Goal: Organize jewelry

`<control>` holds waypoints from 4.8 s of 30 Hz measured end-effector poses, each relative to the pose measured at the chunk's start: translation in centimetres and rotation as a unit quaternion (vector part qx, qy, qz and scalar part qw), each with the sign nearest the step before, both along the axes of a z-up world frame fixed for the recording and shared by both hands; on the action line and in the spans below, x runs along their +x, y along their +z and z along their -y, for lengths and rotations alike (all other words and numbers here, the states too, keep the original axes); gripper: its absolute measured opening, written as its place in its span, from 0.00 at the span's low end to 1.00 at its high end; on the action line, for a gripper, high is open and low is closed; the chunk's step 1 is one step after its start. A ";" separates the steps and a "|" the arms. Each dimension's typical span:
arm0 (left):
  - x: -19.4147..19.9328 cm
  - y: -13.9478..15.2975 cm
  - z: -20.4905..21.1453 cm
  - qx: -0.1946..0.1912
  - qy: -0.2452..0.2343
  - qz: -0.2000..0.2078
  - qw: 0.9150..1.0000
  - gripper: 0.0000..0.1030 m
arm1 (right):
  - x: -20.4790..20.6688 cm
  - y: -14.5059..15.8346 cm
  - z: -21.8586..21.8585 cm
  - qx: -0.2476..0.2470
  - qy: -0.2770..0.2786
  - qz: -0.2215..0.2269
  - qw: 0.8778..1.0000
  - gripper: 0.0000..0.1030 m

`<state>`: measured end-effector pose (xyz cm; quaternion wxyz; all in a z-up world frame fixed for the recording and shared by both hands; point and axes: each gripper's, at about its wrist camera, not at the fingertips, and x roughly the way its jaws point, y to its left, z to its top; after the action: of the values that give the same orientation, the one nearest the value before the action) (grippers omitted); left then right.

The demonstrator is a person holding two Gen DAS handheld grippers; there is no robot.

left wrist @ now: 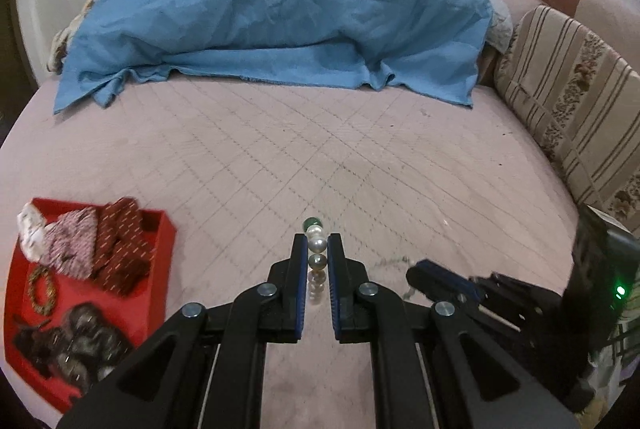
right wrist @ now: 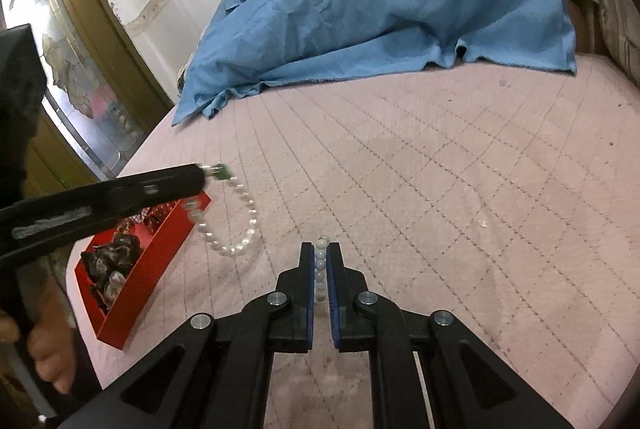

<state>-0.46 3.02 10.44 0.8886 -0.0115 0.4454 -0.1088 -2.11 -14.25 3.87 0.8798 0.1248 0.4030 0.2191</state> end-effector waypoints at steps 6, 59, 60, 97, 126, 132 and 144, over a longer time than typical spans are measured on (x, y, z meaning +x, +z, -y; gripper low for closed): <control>-3.6 1.9 -2.4 -0.011 0.016 0.015 1.000 0.09 | -2.1 1.5 -0.6 -0.010 -0.003 0.018 1.000 0.07; -6.8 1.7 -28.2 -0.118 0.175 0.047 0.976 0.09 | -7.3 12.6 -22.5 -0.113 0.145 0.064 0.981 0.07; -6.4 1.2 -29.0 -0.134 0.179 0.043 0.974 0.09 | -7.1 12.6 -23.1 -0.116 0.148 0.063 0.980 0.07; -3.3 -4.2 -31.0 -0.314 0.050 0.026 0.948 0.09 | 2.9 2.7 -32.6 -0.179 0.137 -0.052 0.973 0.07; -4.2 -4.4 -30.4 -0.266 0.047 0.015 0.963 0.51 | 3.7 1.1 -30.7 -0.179 0.104 -0.074 0.976 0.09; -4.8 -3.6 -31.1 -0.280 0.056 0.041 0.958 0.57 | 2.7 2.2 -30.6 -0.177 0.108 -0.056 0.977 0.32; -6.4 -2.5 -32.6 -0.183 0.169 0.098 0.964 0.74 | -1.9 5.4 -28.0 -0.175 0.104 -0.001 0.979 0.48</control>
<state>-6.89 35.57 7.92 0.9160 -0.2384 0.3204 -0.0379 -3.96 13.79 9.25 0.8600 -0.0736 0.4470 0.2350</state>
